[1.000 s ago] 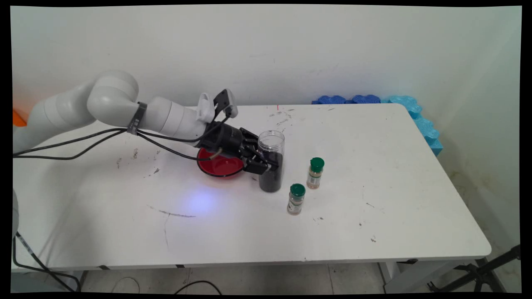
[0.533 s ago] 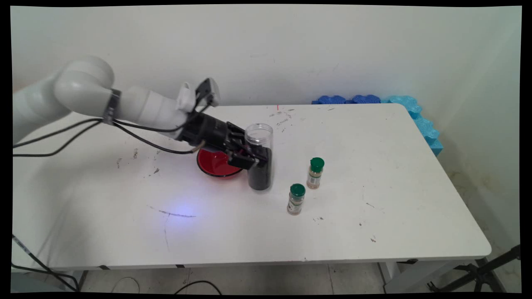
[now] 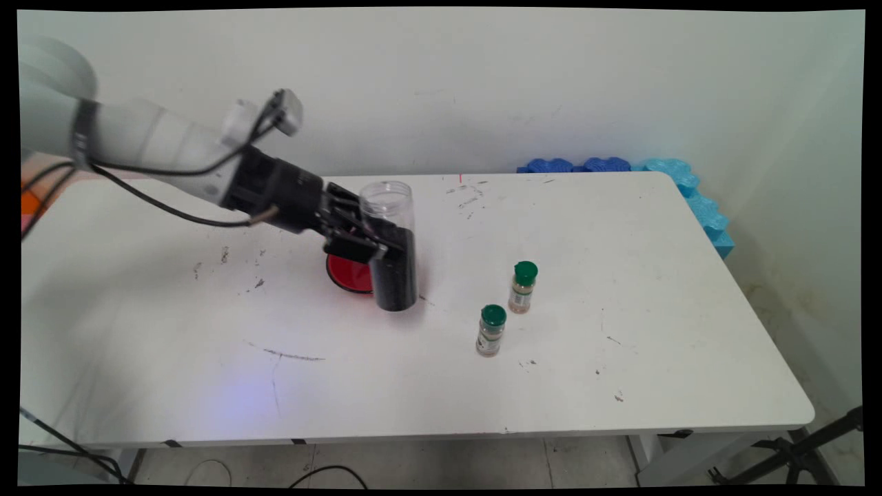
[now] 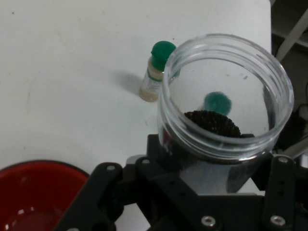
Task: Pour the black seasoning powder in the red bowl
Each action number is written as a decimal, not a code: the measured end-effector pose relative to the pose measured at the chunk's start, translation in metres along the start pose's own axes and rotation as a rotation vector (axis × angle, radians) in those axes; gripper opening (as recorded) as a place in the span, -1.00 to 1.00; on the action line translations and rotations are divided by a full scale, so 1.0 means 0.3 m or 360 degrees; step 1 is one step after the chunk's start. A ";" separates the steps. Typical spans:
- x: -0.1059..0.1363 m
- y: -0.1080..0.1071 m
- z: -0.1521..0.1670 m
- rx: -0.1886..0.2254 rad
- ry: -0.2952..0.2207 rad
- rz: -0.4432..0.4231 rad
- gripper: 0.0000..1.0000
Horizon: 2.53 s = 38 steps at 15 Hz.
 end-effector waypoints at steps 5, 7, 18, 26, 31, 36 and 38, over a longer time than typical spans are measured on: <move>0.021 0.033 -0.136 -0.0010 -0.0037 -0.0091 -1.00; 0.025 0.040 -0.174 -0.0015 -0.0058 -0.0120 -1.00; 0.036 0.007 -0.207 0.0066 -0.0215 -0.0452 -1.00; 0.021 -0.051 -0.126 0.0140 -0.0281 -0.0909 -1.00; 0.006 -0.077 -0.080 0.0153 -0.0337 -0.1065 -1.00; -0.010 -0.096 -0.023 0.0117 -0.0402 -0.1195 -1.00; -0.015 -0.104 0.000 0.0097 -0.0423 -0.1275 -1.00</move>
